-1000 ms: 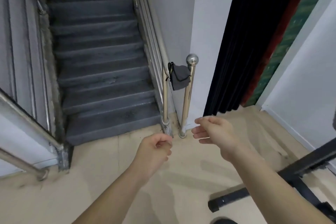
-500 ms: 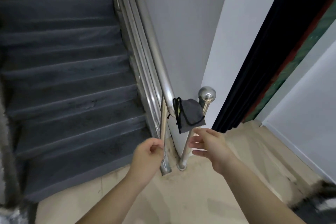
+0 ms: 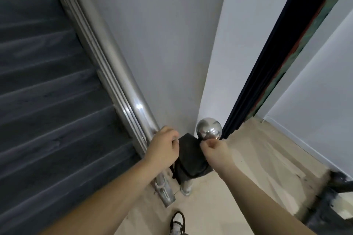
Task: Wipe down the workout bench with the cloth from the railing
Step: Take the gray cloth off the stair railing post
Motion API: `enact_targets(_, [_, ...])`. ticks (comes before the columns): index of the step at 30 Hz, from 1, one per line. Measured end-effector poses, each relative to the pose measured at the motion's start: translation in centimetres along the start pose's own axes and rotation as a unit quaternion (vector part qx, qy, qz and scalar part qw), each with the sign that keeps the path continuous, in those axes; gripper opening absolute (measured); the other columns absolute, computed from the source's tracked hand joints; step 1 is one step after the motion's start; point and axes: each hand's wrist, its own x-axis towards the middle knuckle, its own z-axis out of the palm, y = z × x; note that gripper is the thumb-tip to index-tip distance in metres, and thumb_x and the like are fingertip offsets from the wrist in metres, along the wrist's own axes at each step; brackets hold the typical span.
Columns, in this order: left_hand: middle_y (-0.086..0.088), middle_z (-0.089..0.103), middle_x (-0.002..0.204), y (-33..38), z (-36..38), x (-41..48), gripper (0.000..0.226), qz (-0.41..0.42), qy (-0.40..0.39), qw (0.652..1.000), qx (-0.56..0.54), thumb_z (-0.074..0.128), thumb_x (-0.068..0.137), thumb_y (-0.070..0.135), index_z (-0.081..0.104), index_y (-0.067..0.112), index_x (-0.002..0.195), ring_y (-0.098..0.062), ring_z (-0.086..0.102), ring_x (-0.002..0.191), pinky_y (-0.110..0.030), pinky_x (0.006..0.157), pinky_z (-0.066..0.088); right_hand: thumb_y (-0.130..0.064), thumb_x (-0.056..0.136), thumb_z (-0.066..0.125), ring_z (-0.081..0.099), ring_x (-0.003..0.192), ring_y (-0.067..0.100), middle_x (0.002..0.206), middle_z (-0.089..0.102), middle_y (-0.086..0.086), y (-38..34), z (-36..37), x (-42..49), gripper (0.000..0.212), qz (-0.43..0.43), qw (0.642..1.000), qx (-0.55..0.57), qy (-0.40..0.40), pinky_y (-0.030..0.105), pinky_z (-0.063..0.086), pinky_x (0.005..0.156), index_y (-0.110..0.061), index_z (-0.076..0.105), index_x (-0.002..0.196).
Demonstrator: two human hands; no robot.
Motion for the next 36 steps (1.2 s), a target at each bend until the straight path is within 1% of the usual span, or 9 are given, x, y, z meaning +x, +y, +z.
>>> enact_targets(3, [-0.002,0.062,0.110,-0.7,1.2,3.3,0.017,0.002,-0.103,0.993,0.066,0.055,0.098,0.020,0.067,0.014,0.108,-0.020,0.063,0.098,-0.030,0.087,0.050,-0.032,0.095,0.063,0.051,0.054,0.010,0.047,0.051,-0.011,2.7,1.9,1.9,0.052,0.015,0.997,-0.070,-0.002,0.028,0.037,0.054,-0.034,0.054,0.043])
enact_targets(5, [-0.005,0.066,0.124,-0.7,2.2,4.9,0.033,-0.030,-0.171,0.981,0.090,0.056,0.098,0.030,0.063,0.016,0.127,-0.022,0.063,0.110,-0.032,0.093,0.050,-0.036,0.090,0.070,0.062,0.065,0.004,0.063,0.066,-0.018,3.7,2.3,2.0,0.028,0.033,0.998,-0.039,0.027,0.025,0.045,0.060,-0.041,0.069,0.062])
enact_targets(7, [-0.006,0.067,0.126,-0.8,3.2,6.4,0.041,-0.070,-0.210,0.971,0.095,0.059,0.096,0.037,0.059,0.018,0.132,-0.025,0.063,0.113,-0.036,0.095,0.053,-0.039,0.083,0.079,0.066,0.075,0.004,0.078,0.072,-0.016,4.0,2.2,2.4,0.011,0.057,0.997,-0.009,0.044,0.027,0.053,0.068,-0.030,0.072,0.081])
enact_targets(15, [0.007,0.070,0.103,-1.7,4.7,7.7,0.032,-0.067,-0.190,0.978,0.046,0.067,0.077,0.041,0.065,0.030,0.107,-0.022,0.065,0.099,-0.041,0.082,0.058,-0.036,0.077,0.086,0.065,0.061,0.020,0.077,0.070,0.009,3.9,2.2,1.7,0.032,0.160,0.983,0.094,-0.013,0.030,0.049,0.045,-0.010,0.070,0.088])
enact_targets(20, [0.005,0.069,0.070,-0.4,1.8,6.7,0.022,-0.083,-0.208,0.973,-0.049,0.071,0.068,0.042,0.064,0.023,0.078,-0.016,0.067,0.073,-0.043,0.068,0.059,-0.019,0.075,0.076,0.052,0.057,0.020,0.067,0.055,0.004,1.6,2.4,-0.4,0.026,0.153,0.975,0.163,-0.004,0.032,0.041,0.053,0.000,0.059,0.079])
enact_targets(24, [-0.002,0.070,0.076,1.1,-2.7,6.5,0.022,-0.070,-0.223,0.964,-0.128,0.072,0.068,0.040,0.065,0.021,0.076,-0.020,0.069,0.076,-0.046,0.067,0.059,-0.013,0.068,0.071,0.046,0.066,0.015,0.068,0.048,-0.001,-2.8,0.4,-1.8,0.016,0.105,0.968,0.227,-0.001,0.030,0.036,0.062,-0.010,0.055,0.068])
enact_targets(28, [0.006,0.078,0.091,3.9,-6.3,5.8,0.017,-0.084,-0.295,0.914,-0.266,0.080,0.082,0.034,0.073,0.029,0.096,-0.013,0.074,0.088,-0.038,0.081,0.062,-0.004,0.081,0.079,0.054,0.065,0.015,0.069,0.057,0.002,-5.6,-1.6,-4.3,0.018,0.069,0.958,0.274,0.043,0.024,0.041,0.057,-0.007,0.061,0.076])
enact_targets(33, [-0.010,0.078,0.112,7.3,-5.6,2.3,0.037,-0.173,-0.474,0.781,-0.367,0.081,0.082,0.020,0.072,0.020,0.118,-0.028,0.074,0.106,-0.048,0.099,0.055,-0.025,0.082,0.086,0.068,0.074,0.024,0.085,0.072,0.024,-4.6,-3.8,-11.6,0.039,0.097,0.925,0.332,0.158,0.035,0.052,0.064,0.006,0.065,0.092])
enact_targets(36, [-0.018,0.077,0.112,10.6,-3.0,-2.0,0.038,-0.188,-0.528,0.737,-0.378,0.079,0.083,0.024,0.071,0.012,0.119,-0.036,0.074,0.105,-0.050,0.091,0.057,-0.032,0.080,0.087,0.074,0.086,0.029,0.092,0.077,0.018,-2.1,-5.0,-17.5,0.032,0.133,0.884,0.358,0.269,0.043,0.058,0.077,-0.005,0.074,0.091])
